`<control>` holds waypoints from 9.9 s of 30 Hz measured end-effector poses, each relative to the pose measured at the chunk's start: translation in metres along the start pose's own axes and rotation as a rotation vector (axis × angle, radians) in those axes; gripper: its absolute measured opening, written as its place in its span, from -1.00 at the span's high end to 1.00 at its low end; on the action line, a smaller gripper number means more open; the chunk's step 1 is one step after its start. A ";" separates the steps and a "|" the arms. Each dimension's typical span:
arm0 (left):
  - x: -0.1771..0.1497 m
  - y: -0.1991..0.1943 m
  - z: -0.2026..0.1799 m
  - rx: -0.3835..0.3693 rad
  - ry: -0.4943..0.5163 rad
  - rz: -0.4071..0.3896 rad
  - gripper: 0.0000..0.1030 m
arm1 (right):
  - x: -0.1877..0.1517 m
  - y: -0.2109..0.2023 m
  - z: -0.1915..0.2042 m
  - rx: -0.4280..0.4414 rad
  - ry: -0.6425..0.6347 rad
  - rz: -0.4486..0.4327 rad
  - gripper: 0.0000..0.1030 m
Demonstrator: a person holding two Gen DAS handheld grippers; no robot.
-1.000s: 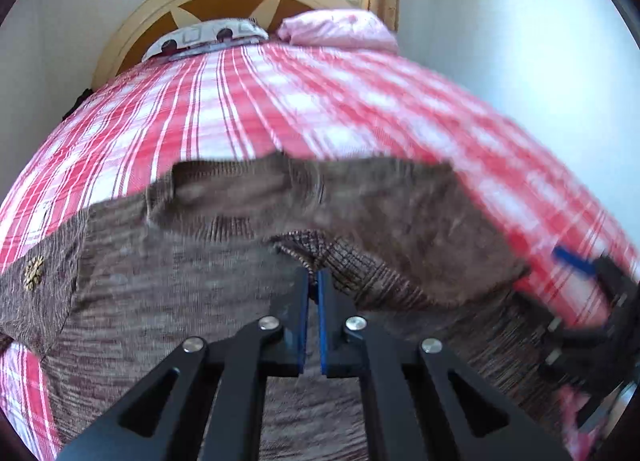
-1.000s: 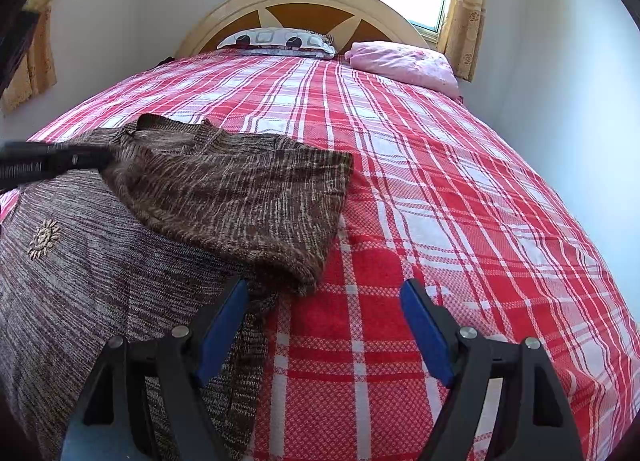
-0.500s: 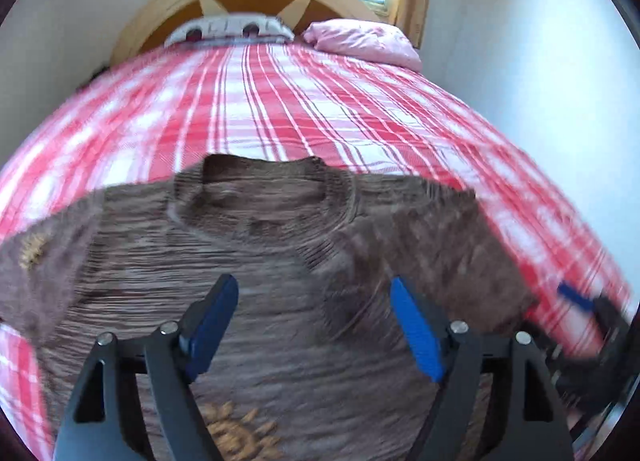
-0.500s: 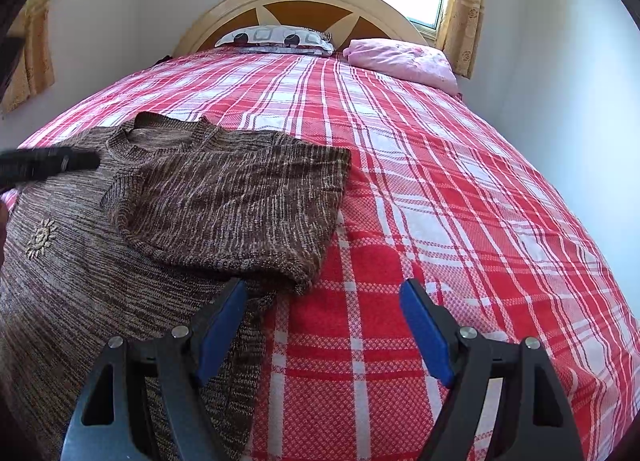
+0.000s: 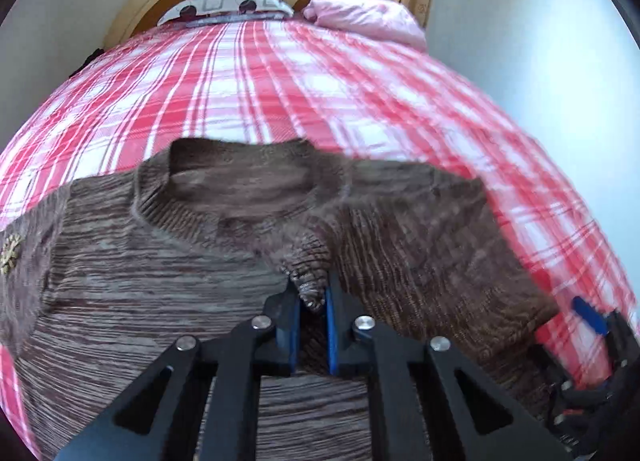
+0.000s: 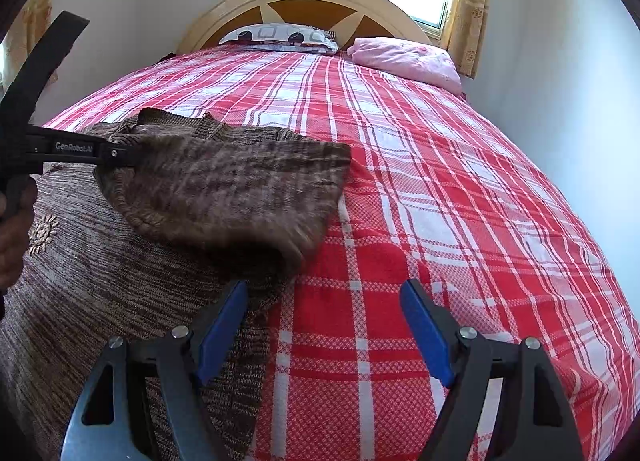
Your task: Fold small clothes
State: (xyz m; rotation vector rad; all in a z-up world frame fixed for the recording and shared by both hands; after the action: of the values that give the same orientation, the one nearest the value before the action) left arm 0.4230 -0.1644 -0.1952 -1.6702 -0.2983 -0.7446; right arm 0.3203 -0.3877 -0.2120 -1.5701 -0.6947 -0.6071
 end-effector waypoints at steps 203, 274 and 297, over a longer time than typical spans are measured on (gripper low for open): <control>-0.083 -0.052 0.243 0.229 -0.184 -0.021 -0.78 | 0.078 0.028 0.265 0.313 -0.322 0.127 -0.54; -0.134 -0.103 0.223 0.182 -0.203 -0.054 -1.00 | -0.007 -0.010 0.173 0.341 -0.162 0.195 -0.50; -0.216 -0.174 0.168 0.184 -0.150 -0.073 -1.00 | -0.092 -0.097 0.127 0.280 -0.101 0.129 -0.50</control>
State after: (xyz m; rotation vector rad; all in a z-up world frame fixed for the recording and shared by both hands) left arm 0.2104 0.0807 -0.2043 -1.5492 -0.5201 -0.6271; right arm 0.1850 -0.2633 -0.2272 -1.3778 -0.7147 -0.3211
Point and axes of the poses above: each gripper's, at about its wrist camera, not at the fingertips, and y roughly the way its jaws point, z to its left, x to its top, the point moved 7 cm from there along y, roughly the way its jaws point, and after that the axes turned 5 degrees about y, right-handed, at the moved point
